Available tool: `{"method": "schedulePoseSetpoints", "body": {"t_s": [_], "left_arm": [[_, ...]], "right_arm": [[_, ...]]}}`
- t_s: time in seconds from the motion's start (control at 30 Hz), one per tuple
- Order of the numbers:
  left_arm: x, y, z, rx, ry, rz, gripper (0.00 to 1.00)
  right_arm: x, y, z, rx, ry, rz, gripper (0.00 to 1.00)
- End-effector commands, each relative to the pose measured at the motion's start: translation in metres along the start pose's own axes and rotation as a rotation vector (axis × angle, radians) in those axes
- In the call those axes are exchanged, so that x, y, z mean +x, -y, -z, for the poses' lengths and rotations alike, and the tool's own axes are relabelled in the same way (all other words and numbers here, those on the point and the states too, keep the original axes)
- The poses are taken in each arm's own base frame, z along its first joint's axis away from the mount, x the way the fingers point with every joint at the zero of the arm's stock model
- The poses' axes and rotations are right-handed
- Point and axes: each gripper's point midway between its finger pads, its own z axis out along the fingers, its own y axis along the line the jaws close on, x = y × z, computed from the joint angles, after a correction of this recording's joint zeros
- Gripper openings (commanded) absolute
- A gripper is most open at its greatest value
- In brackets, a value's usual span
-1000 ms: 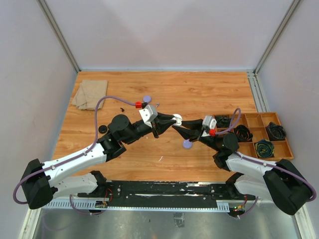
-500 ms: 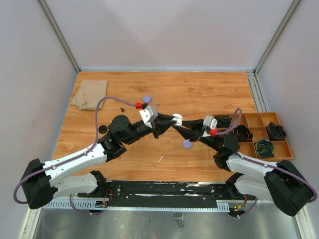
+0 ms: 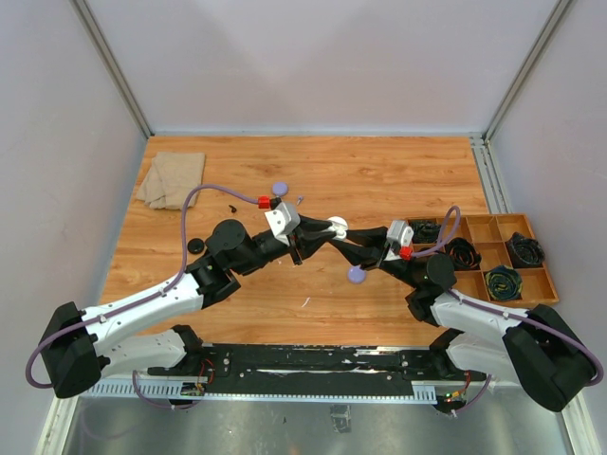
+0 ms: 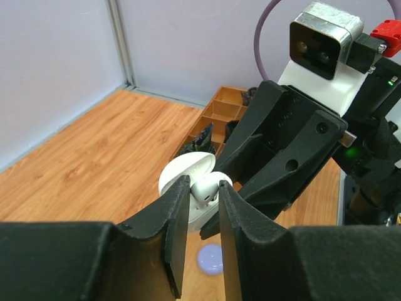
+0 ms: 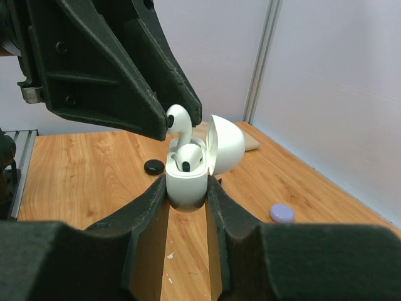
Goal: Insert the wireless bluetooth earbuds into the charging case
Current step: Place the earbud in the charging case.
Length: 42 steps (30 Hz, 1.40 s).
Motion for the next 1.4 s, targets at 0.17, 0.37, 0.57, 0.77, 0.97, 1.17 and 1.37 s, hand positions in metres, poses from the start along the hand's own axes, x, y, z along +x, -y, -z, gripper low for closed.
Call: {"method": "schedulePoseSetpoints", "body": {"t_s": [0.17, 0.37, 0.57, 0.77, 0.97, 1.17, 1.37], "left_arm": [[0.003, 0.006, 0.004, 0.023, 0.003, -0.001, 0.35], [-0.003, 0.002, 0.007, -0.011, 0.019, 0.015, 0.48], [-0.016, -0.008, 0.015, -0.09, 0.061, 0.062, 0.61], [-0.023, -0.017, 0.023, -0.166, 0.071, 0.133, 0.69], [-0.017, -0.014, 0.017, -0.15, 0.03, 0.182, 0.74], [-0.008, -0.011, 0.008, -0.135, -0.002, 0.212, 0.77], [-0.005, -0.015, 0.004, -0.153, -0.012, 0.218, 0.79]], "right_arm": [[-0.03, -0.003, -0.006, -0.019, 0.096, 0.051, 0.01], [-0.029, -0.001, -0.005, -0.014, 0.093, 0.052, 0.01], [-0.029, 0.0, -0.004, -0.008, 0.093, 0.054, 0.01], [-0.028, 0.001, -0.003, -0.002, 0.093, 0.055, 0.01], [-0.028, 0.001, -0.002, 0.0, 0.095, 0.052, 0.01], [-0.027, 0.001, -0.001, 0.004, 0.095, 0.052, 0.01], [-0.027, 0.002, 0.0, 0.009, 0.095, 0.054, 0.01]]}}
